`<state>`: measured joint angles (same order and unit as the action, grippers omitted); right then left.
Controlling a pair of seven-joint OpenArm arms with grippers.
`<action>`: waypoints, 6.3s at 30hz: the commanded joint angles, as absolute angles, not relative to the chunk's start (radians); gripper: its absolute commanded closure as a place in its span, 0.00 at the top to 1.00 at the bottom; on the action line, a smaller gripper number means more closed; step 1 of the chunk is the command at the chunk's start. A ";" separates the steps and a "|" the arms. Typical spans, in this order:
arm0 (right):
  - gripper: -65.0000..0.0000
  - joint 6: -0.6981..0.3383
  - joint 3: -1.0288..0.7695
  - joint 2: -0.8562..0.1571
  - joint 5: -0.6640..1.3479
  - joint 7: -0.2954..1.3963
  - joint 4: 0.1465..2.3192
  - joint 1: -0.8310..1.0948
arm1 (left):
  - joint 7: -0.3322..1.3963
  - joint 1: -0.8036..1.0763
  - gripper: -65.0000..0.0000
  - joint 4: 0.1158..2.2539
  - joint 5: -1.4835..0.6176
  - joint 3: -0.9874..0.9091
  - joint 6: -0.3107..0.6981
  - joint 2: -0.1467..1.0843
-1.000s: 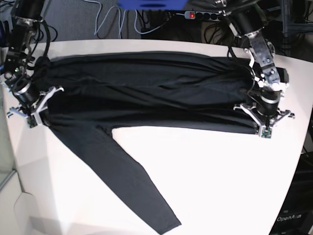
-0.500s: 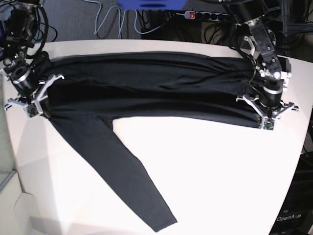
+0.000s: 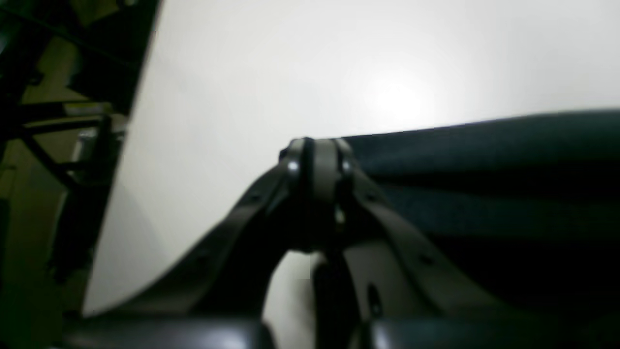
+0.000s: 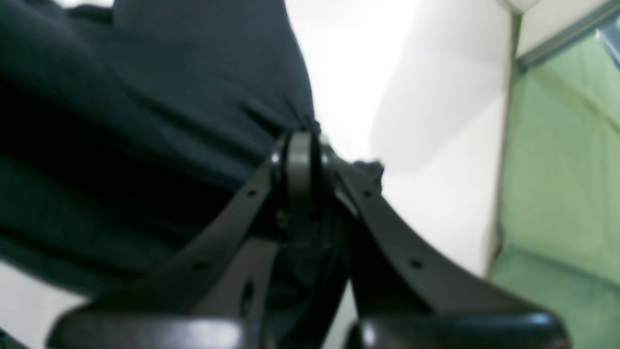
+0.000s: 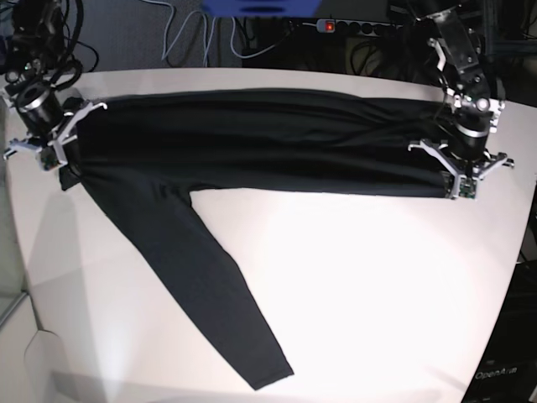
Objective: Fold the T-shirt properly
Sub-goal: 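Drag the folded shirt toward the arms with both grippers, then open both grippers and release the folded shirt, then move the right gripper to the hanging sleeve and grasp its cuff end, then lift the sleeve with the right gripper and pull it toward the shirt body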
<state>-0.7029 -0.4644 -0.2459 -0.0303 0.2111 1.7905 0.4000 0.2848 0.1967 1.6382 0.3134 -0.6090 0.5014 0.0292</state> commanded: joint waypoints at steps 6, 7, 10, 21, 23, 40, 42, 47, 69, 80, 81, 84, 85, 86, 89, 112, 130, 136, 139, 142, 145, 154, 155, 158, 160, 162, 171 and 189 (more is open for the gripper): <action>0.00 -0.698 -0.472 -0.254 -0.019 0.170 1.779 0.429 | 0.260 0.209 0.00 1.647 0.306 -0.611 0.492 0.036; 0.00 -0.698 -0.469 -0.254 -0.019 0.170 1.771 0.430 | 0.260 0.216 0.00 1.647 0.306 -0.611 0.492 0.036; 0.00 -0.698 -0.470 -0.254 -0.019 0.170 1.739 0.430 | 0.260 0.220 0.00 1.646 0.306 -0.611 0.492 0.036; 0.00 -0.698 -0.464 -0.259 -0.019 0.170 1.662 0.424 | 0.259 0.251 0.00 1.529 0.306 -0.610 0.492 0.061; 0.00 -0.698 -0.464 -0.259 -0.021 0.170 1.661 0.426 | 0.259 0.251 0.00 1.515 0.306 -0.610 0.492 0.064; 0.10 -0.698 -0.469 -0.260 -0.022 0.170 1.552 0.395 | 0.257 0.239 0.00 1.504 0.306 -0.608 0.492 0.065; 0.19 -0.698 -0.470 -0.260 -0.022 0.170 1.550 0.395 | 0.257 0.232 0.00 1.504 0.306 -0.608 0.492 0.065; 0.30 -0.698 -0.472 -0.260 -0.022 0.170 1.555 0.395 | 0.257 0.223 0.00 1.504 0.305 -0.610 0.492 0.064; 0.31 -0.698 -0.625 -0.252 -0.019 0.170 1.561 0.314 | -0.067 0.254 0.40 1.515 0.303 -0.676 0.492 -0.030; 0.31 -0.698 -0.642 -0.255 -0.022 0.174 1.554 0.277 | -0.067 0.255 0.44 1.515 0.278 -0.720 0.492 -0.031; 0.31 -0.698 -0.657 -0.255 -0.022 0.174 1.554 0.275 | -0.067 0.257 0.47 1.515 0.255 -0.727 0.492 -0.031; 0.31 -0.698 -0.707 -0.252 -0.022 0.176 1.550 0.216 | -0.065 0.266 0.61 1.515 0.182 -0.740 0.492 -0.024; 0.31 -0.698 -0.723 -0.252 -0.022 0.176 1.546 0.200 | -0.065 0.274 0.64 1.511 0.173 -0.740 0.492 -0.022; 0.31 -0.698 -0.739 -0.252 -0.022 0.176 1.538 0.185 | -0.065 0.283 0.65 1.509 0.173 -0.737 0.492 -0.021; 0.30 -0.698 -0.760 -0.254 -0.021 0.170 1.514 0.140 | -0.065 0.288 0.65 1.509 0.171 -0.736 0.492 -0.022; 0.31 -0.698 -0.364 -0.251 -0.352 0.177 1.056 -0.334 | -0.062 0.341 0.65 1.472 0.174 -0.750 0.492 -0.022; 0.31 -0.698 -0.358 -0.148 -0.387 0.177 0.743 -0.604 | -0.062 0.348 0.65 1.480 0.174 -0.788 0.492 -0.030; 0.31 -0.698 -0.358 -0.117 -0.387 0.173 0.742 -0.604 | -0.062 0.346 0.65 1.481 0.174 -0.797 0.492 -0.030; 0.31 -0.698 -0.357 -0.107 -0.387 0.171 0.742 -0.604 | -0.062 0.346 0.65 1.480 0.174 -0.797 0.490 -0.027; 0.31 -0.698 -0.357 -0.094 -0.387 0.170 0.740 -0.604 | -0.062 0.346 0.65 1.481 0.174 -0.814 0.490 -0.028; 0.31 -0.698 -0.357 -0.091 -0.387 0.170 0.740 -0.604 | -0.062 0.346 0.65 1.481 0.174 -0.823 0.490 -0.028; 0.31 -0.698 -0.357 -0.090 -0.387 0.099 0.736 -0.590 | -0.062 0.346 0.65 1.481 0.174 -0.852 0.490 -0.028; 0.31 -0.698 -0.357 -0.091 -0.387 0.085 0.720 -0.584 | -0.062 0.346 0.65 1.481 0.174 -0.852 0.490 -0.028; 0.31 -0.698 -0.355 -0.108 -0.387 0.070 0.651 -0.595 | -0.062 0.346 0.65 1.481 0.174 -0.852 0.490 -0.027; 0.31 -0.698 -0.363 -0.117 -0.384 0.061 0.601 -0.608 | -0.062 0.346 0.65 1.481 0.174 -0.852 0.490 -0.025; 0.31 -0.698 -0.363 -0.119 -0.386 0.031 0.578 -0.616 | -0.062 0.346 0.65 1.481 0.174 -0.852 0.490 -0.027; 0.31 -0.698 -0.363 -0.139 -0.387 0.022 0.575 -0.633 | -0.062 0.346 0.65 1.477 0.176 -0.852 0.490 -0.028; 0.31 -0.625 -0.363 -0.151 -0.383 -0.058 0.570 -0.608 | -0.062 0.343 0.65 1.474 0.176 -0.851 0.490 -0.028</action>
<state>-0.6281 -0.3634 -0.1432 -0.3965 -0.0280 0.5552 -0.5720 -0.0349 0.3450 1.4601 0.1894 -0.8482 0.4938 -0.0364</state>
